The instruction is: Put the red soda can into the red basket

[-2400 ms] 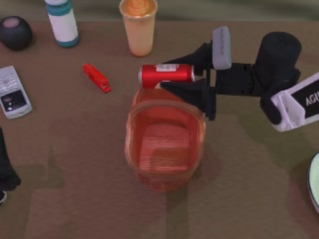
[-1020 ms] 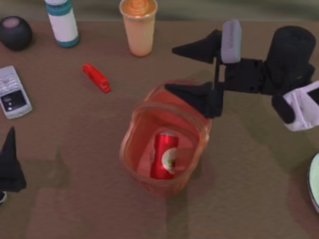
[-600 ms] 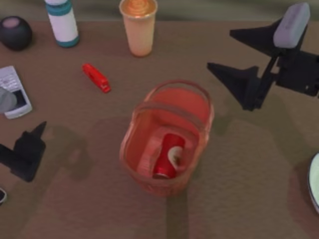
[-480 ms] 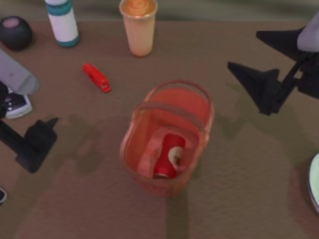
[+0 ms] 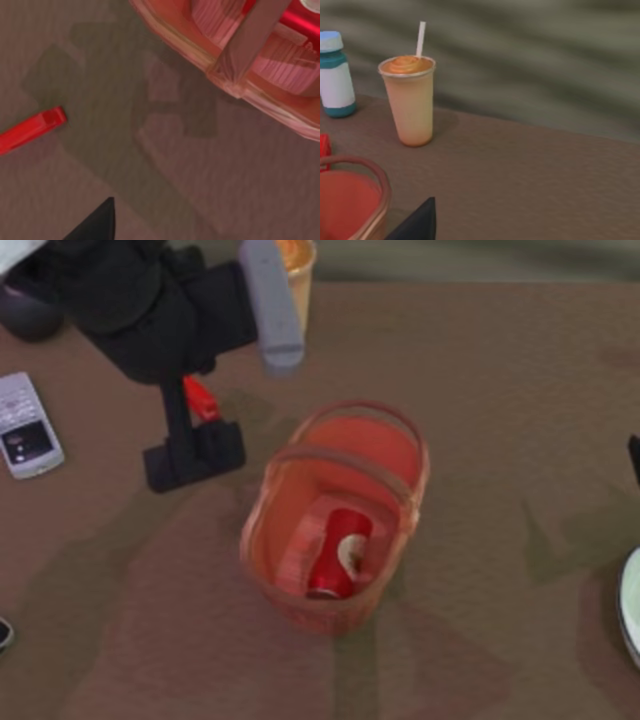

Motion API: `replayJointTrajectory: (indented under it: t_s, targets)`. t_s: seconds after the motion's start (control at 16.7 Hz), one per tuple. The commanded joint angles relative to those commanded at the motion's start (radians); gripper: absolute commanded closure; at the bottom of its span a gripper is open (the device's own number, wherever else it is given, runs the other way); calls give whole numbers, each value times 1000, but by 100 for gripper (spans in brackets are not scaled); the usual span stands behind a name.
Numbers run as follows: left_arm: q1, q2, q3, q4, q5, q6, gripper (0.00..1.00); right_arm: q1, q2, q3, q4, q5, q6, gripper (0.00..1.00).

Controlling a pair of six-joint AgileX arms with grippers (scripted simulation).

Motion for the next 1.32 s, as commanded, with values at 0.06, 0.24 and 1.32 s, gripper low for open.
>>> replayJointTrajectory:
  t_s: [0.06,0.24,1.32]
  targets:
    - [-26,91,87,-54,-4,48,0,-13,-93,-40,-45,44,1,0]
    - [-93,334,322,-196,-17,176,0,-46,-347,-141,-161,158,2,0]
    - [-167,606,511,-277,-39,330,0,-83,-636,-245,-287,281,3,0]
